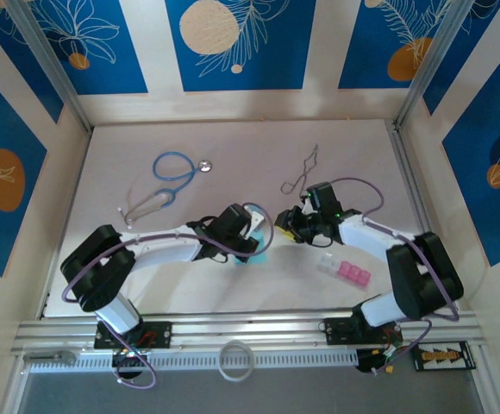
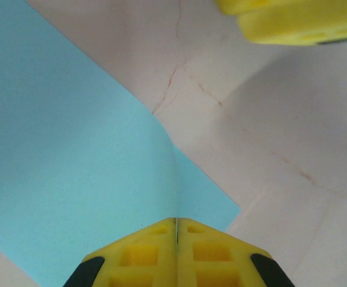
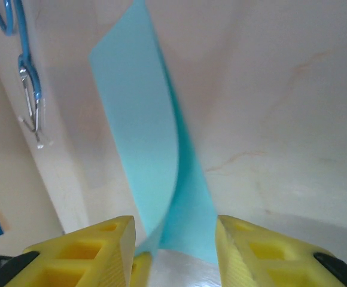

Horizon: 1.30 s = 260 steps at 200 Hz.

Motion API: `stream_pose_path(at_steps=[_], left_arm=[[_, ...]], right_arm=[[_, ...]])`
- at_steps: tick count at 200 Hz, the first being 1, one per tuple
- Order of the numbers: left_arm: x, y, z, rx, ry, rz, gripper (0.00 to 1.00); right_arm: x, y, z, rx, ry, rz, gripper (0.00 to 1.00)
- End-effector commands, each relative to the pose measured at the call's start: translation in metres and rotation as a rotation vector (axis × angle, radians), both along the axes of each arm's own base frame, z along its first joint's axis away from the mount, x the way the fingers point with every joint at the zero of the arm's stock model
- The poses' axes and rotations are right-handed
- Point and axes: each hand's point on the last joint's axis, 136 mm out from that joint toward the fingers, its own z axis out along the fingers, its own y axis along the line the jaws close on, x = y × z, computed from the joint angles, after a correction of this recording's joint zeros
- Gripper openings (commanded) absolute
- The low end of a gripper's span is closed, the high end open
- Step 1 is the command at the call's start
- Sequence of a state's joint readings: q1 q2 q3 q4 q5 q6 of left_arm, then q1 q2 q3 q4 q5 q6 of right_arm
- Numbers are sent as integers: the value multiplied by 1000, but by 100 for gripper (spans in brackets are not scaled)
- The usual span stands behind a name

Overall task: Fold a paper plane with a square sheet of paper (pick it up from the middle)
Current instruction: Fold the triangle a second time at the center of the table.

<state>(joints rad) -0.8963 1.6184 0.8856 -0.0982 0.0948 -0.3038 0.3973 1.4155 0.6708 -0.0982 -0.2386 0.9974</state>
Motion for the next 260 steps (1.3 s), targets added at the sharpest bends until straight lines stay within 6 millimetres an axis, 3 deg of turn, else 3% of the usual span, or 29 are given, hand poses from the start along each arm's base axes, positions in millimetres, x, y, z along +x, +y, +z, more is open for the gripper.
stream_pose_path(at_steps=[1,16,40,86,149,200,260], left_arm=[[-8,-15,9,-150,140,19,0],[-7,-17,9,-207,187,50,0],[-7,-22,9,-271,232,80,0],[-7,-22,0,-281,256,113,0],[-7,-17,-4,-269,250,124,0],[-7,-10,-9,-264,268,132,0],[0,4,-20,-247,289,135,0]], right_arm=[[-7,-19,-2,-81,-77,-27,38],[-16,-18,3,-48,-92,-7,31],[-30,1,7,59,-65,81,16],[-47,31,-16,26,-1,142,2],[-54,42,-42,-29,75,156,0],[-73,18,-76,-223,192,157,0],[-73,16,-78,-248,202,173,0]])
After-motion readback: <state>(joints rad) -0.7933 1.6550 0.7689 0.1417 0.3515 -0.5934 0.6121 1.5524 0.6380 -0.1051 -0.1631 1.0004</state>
